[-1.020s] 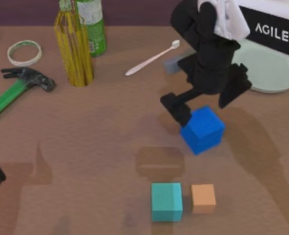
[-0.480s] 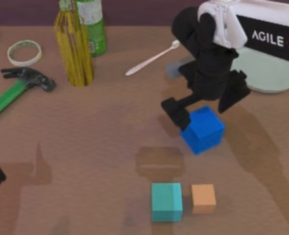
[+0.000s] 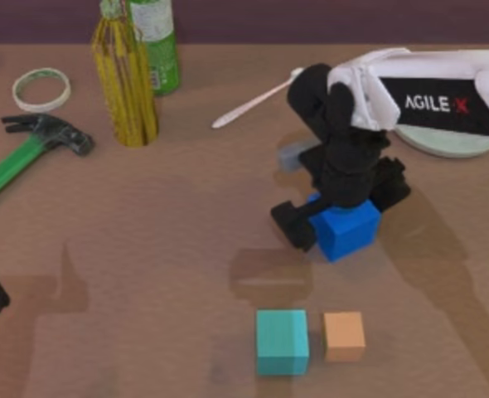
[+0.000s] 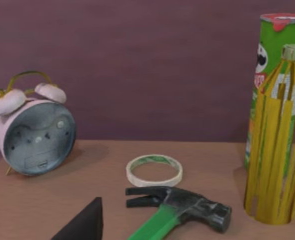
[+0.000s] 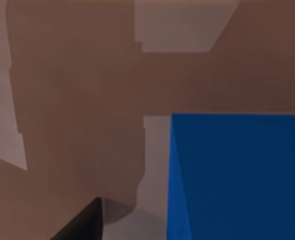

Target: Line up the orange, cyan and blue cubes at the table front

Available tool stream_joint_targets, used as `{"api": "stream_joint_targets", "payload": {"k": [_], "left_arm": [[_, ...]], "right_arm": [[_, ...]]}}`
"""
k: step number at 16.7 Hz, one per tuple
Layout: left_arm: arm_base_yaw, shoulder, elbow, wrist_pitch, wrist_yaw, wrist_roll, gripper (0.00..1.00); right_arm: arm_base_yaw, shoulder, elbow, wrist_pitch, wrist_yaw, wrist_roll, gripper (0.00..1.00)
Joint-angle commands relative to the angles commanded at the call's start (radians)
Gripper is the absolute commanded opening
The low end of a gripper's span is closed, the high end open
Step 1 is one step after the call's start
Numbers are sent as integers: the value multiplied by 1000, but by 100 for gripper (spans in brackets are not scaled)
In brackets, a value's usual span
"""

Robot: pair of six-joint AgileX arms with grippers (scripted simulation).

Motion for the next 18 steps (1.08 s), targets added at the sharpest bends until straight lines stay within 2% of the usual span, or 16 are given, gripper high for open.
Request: {"api": "stream_joint_targets", "payload": {"k": [2, 15, 18], "left_arm": [[0, 0, 0, 0, 0, 0, 100], [0, 0, 0, 0, 0, 0, 100], [0, 0, 0, 0, 0, 0, 100]], "right_arm": [[0, 0, 0, 0, 0, 0, 100], [0, 0, 0, 0, 0, 0, 2], [0, 0, 0, 0, 0, 0, 0]]}}
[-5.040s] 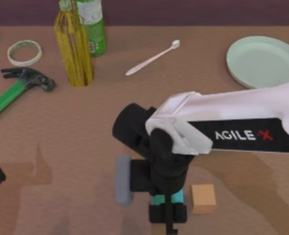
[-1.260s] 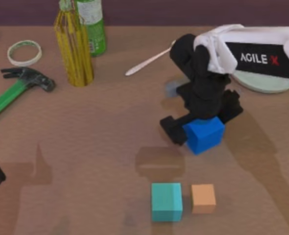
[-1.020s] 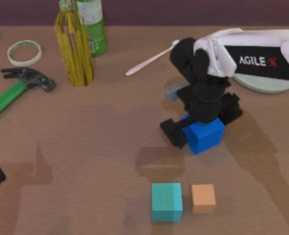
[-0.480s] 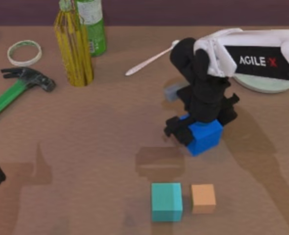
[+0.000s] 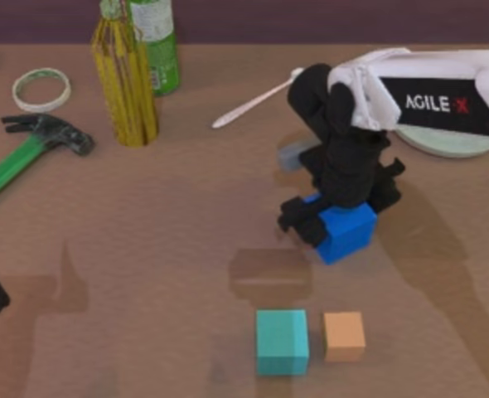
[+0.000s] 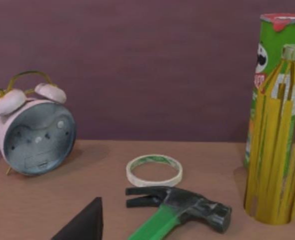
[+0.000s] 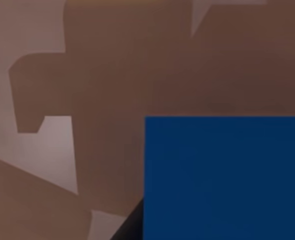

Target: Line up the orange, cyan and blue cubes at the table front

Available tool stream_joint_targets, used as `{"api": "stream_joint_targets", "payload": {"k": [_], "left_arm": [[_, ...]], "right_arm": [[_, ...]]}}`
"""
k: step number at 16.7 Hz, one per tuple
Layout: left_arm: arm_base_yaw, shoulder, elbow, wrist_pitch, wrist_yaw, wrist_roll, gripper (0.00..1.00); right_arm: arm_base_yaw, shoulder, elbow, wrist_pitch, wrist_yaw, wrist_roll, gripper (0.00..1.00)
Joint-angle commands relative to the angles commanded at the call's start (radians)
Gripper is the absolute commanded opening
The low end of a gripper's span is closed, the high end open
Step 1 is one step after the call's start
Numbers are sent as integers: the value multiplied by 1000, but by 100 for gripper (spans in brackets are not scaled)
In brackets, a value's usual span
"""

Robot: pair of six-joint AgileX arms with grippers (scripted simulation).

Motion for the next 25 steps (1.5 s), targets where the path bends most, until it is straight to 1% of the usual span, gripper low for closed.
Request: {"api": "stream_joint_targets", "payload": {"k": [7, 9, 15, 21, 23, 25], "left_arm": [[0, 0, 0, 0, 0, 0, 100], [0, 0, 0, 0, 0, 0, 100], [0, 0, 0, 0, 0, 0, 100], [0, 0, 0, 0, 0, 0, 100], [0, 0, 0, 0, 0, 0, 100], [0, 0, 0, 0, 0, 0, 100]], "right_arm": [[1, -10, 4, -6, 0, 1, 0], [4, -21, 27, -42, 0, -1, 0], [10, -86, 134, -216, -1, -2, 0], [7, -89, 142, -227, -1, 2, 0], [28, -82, 154, -235, -1, 36, 0], [73, -69, 177, -249, 0, 113, 0]]}}
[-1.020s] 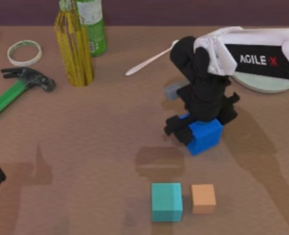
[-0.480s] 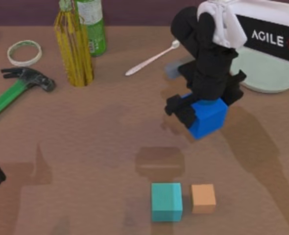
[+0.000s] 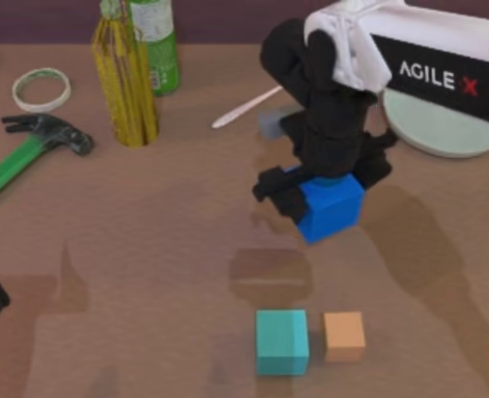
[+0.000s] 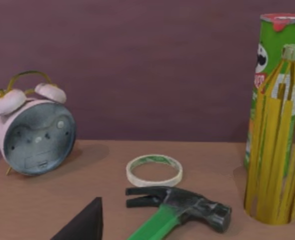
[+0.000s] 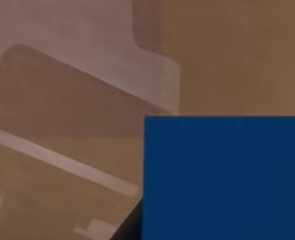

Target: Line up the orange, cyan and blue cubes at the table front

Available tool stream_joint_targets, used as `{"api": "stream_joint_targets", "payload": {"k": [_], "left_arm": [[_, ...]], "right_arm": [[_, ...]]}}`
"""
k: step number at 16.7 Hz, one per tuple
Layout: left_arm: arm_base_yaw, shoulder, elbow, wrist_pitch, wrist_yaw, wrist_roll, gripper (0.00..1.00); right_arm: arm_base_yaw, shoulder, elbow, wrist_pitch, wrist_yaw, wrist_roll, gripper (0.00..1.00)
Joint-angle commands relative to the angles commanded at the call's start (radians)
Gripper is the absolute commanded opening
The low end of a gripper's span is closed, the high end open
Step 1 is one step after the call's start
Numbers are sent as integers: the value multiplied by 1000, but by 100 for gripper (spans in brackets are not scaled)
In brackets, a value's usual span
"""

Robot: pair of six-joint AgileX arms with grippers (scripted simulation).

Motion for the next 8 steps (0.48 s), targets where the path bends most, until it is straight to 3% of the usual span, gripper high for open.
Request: {"api": "stream_joint_targets", "payload": {"k": [8], "left_arm": [[0, 0, 0, 0, 0, 0, 100]], "right_arm": [[287, 49, 107, -83, 2, 583, 0]]}}
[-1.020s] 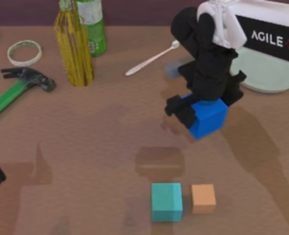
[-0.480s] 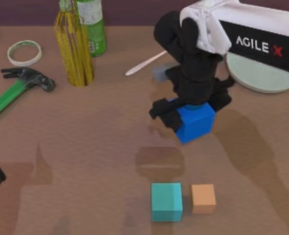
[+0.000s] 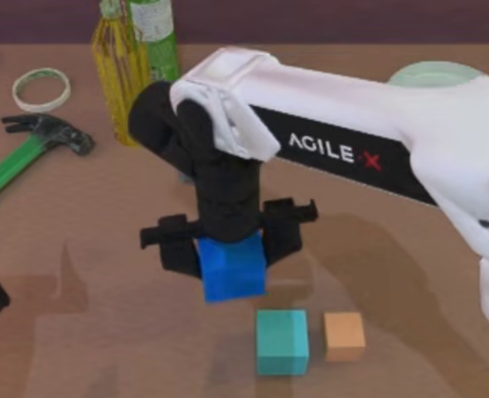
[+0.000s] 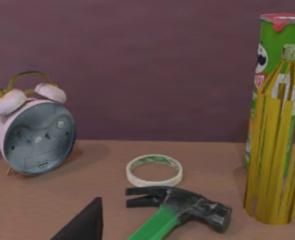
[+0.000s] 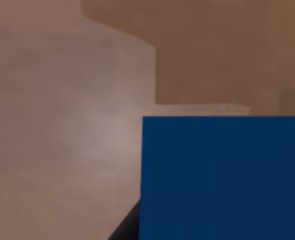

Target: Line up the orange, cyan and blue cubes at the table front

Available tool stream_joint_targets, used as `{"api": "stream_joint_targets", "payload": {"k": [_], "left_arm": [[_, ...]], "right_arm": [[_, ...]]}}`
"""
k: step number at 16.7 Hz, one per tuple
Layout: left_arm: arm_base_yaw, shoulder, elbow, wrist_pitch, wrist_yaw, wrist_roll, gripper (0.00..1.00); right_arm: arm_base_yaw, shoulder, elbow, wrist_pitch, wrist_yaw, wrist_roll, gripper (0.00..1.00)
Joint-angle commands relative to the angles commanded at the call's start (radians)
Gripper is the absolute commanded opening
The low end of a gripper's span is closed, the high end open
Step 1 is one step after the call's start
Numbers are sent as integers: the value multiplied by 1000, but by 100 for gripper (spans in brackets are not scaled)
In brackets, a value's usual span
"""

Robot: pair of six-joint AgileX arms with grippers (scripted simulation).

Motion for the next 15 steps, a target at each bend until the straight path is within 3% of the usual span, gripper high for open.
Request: {"api": "stream_joint_targets", "payload": {"k": [3, 6, 15], "left_arm": [[0, 0, 0, 0, 0, 0, 100], [0, 0, 0, 0, 0, 0, 100], [0, 0, 0, 0, 0, 0, 100]], "right_arm": [[99, 5, 33, -22, 1, 203, 0], [160, -3, 51, -29, 4, 312, 0], [171, 11, -1, 41, 4, 329, 0]]}}
